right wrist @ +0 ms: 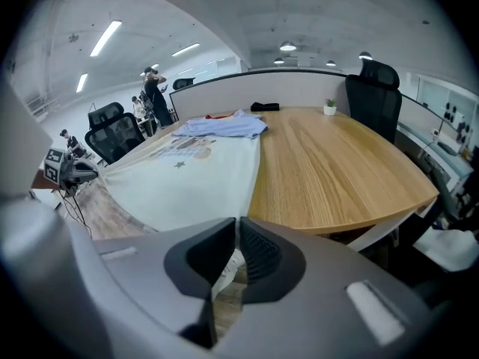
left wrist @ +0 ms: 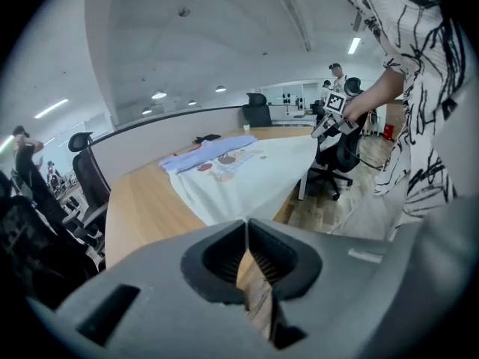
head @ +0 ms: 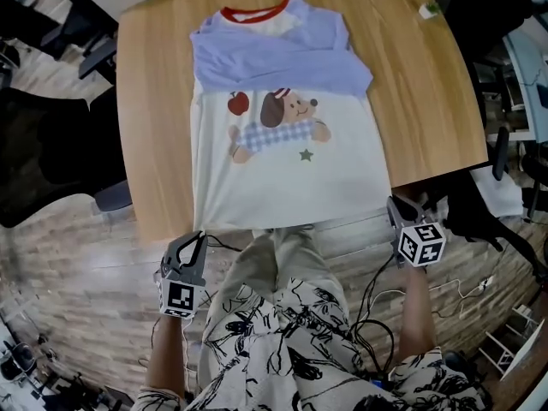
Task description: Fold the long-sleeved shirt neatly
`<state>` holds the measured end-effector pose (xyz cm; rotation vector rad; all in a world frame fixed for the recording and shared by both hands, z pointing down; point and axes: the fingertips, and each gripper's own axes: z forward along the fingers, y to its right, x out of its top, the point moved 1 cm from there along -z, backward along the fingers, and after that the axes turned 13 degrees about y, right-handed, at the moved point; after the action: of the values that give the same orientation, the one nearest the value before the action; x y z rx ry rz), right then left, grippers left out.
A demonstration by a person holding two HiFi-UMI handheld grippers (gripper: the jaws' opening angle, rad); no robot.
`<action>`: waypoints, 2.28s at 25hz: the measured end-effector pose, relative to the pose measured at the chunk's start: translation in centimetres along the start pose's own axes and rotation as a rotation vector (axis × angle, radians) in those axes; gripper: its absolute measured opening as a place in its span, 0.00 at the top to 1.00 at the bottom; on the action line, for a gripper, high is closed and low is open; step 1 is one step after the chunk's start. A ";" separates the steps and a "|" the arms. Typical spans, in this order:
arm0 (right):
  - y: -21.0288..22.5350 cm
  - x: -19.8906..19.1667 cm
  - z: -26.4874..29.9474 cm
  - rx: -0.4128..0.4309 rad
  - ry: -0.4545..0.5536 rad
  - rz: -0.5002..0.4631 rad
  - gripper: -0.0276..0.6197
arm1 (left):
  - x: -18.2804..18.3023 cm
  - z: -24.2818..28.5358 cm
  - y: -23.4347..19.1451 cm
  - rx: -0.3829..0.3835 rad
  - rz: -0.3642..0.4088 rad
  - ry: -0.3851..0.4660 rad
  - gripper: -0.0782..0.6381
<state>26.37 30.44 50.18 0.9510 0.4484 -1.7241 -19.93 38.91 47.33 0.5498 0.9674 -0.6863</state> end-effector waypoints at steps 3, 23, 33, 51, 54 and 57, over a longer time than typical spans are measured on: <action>0.1 0.3 -0.8 0.010 0.005 0.023 0.91 | 0.9 -0.9 0.4 0.010 -0.003 0.015 0.86; 2.2 29.7 3.3 0.180 0.287 0.041 0.91 | 23.9 3.0 -19.1 0.274 0.028 0.222 0.86; 5.3 40.7 14.6 0.250 0.279 -0.006 0.91 | 27.3 11.9 -30.4 0.406 0.048 0.226 0.86; 9.7 43.3 37.1 0.260 0.075 0.019 0.91 | 19.0 28.0 -43.7 0.413 0.054 0.011 0.86; 10.1 41.5 41.1 0.245 0.005 0.043 0.91 | 15.9 30.8 -45.1 0.387 0.018 -0.031 0.86; 10.8 39.9 43.6 0.227 -0.041 0.060 0.91 | 13.8 32.8 -46.0 0.379 -0.029 -0.055 0.86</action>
<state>15.33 -28.51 47.50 1.0768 0.1971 -1.7617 -30.35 -18.26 45.01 0.8457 0.7983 -0.9145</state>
